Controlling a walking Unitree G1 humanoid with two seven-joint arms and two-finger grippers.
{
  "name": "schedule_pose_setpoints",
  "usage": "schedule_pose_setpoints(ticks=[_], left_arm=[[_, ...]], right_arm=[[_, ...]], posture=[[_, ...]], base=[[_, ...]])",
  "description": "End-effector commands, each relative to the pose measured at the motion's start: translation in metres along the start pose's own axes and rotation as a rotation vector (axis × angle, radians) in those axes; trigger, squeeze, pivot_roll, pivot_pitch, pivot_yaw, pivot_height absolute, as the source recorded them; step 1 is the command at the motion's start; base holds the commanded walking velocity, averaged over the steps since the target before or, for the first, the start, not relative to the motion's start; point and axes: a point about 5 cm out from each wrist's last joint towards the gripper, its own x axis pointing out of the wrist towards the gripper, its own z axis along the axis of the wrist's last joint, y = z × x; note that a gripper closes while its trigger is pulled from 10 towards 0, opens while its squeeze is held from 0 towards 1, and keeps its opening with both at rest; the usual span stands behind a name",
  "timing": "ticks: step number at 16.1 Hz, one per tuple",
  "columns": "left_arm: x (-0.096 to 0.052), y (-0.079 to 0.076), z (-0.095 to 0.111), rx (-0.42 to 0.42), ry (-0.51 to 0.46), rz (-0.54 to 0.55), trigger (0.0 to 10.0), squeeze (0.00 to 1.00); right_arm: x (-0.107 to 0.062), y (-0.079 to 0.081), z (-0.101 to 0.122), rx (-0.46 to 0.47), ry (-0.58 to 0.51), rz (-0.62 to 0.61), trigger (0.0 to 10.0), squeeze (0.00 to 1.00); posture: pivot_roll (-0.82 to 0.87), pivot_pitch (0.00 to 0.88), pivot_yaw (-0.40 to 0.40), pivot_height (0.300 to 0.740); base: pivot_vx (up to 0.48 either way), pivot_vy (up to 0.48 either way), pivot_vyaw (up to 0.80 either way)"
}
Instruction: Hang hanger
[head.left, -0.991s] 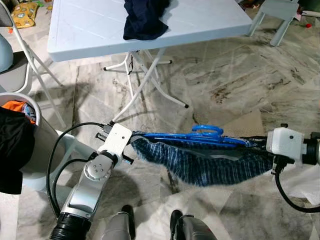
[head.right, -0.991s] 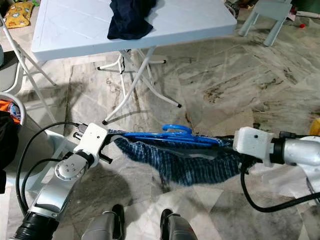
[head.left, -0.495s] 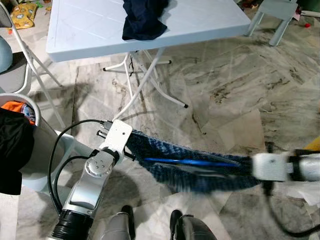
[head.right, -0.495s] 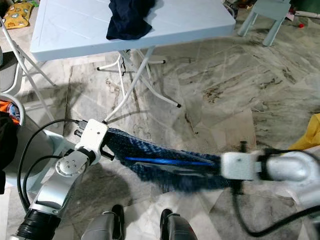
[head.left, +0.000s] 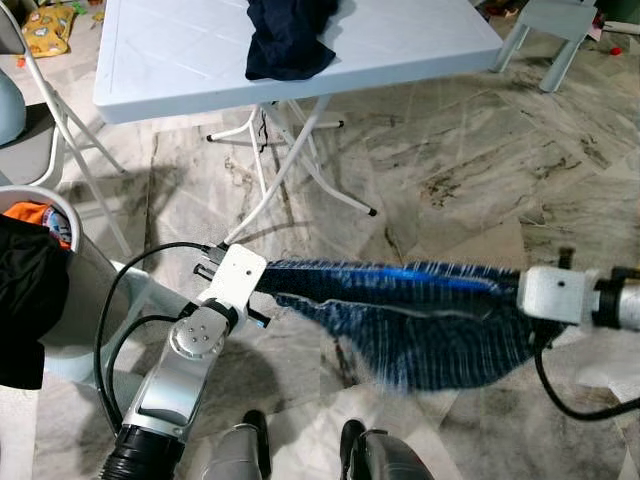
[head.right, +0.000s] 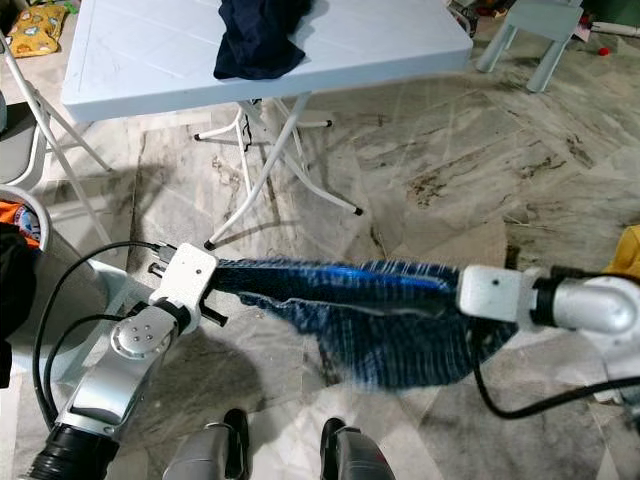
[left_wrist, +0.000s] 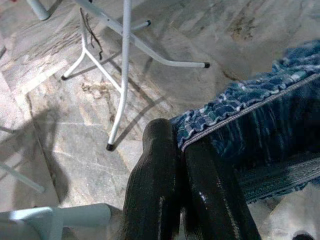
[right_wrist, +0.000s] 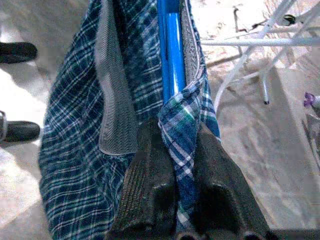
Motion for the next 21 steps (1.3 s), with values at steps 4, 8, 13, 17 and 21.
schedule_pose_setpoints(ticks=[4,8,13,17,21], left_arm=[[-0.004,0.010,-0.019,0.013,0.076,0.039,0.0,0.00],[-0.003,0.017,-0.026,-0.007,0.103,0.069,0.0,0.00],[0.001,0.022,-0.023,-0.043,0.099,0.079,0.0,0.00],[0.003,0.013,-0.022,-0.087,0.100,0.049,0.0,0.00],[0.004,-0.007,-0.014,-0.133,0.045,0.057,2.0,0.00]], right_arm=[[-0.028,-0.014,-0.010,0.029,0.035,-0.019,10.0,0.00],[-0.050,-0.027,0.004,0.127,-0.070,0.009,10.0,0.00],[-0.079,-0.019,0.013,0.201,-0.131,0.195,10.0,0.00],[-0.061,-0.022,0.029,0.319,-0.327,0.057,10.0,0.00],[-0.010,-0.018,0.026,0.390,-0.294,-0.177,10.0,0.00]], posture=[[-0.08,0.258,-0.017,0.740],[-0.08,0.259,-0.011,0.740],[-0.10,0.261,-0.007,0.740],[-0.09,0.255,-0.006,0.740],[-0.08,0.249,-0.016,0.740]], base=[[0.000,0.000,0.00],[0.000,0.000,0.00],[0.000,0.000,0.00],[0.000,0.000,0.00],[0.000,0.000,0.00]])
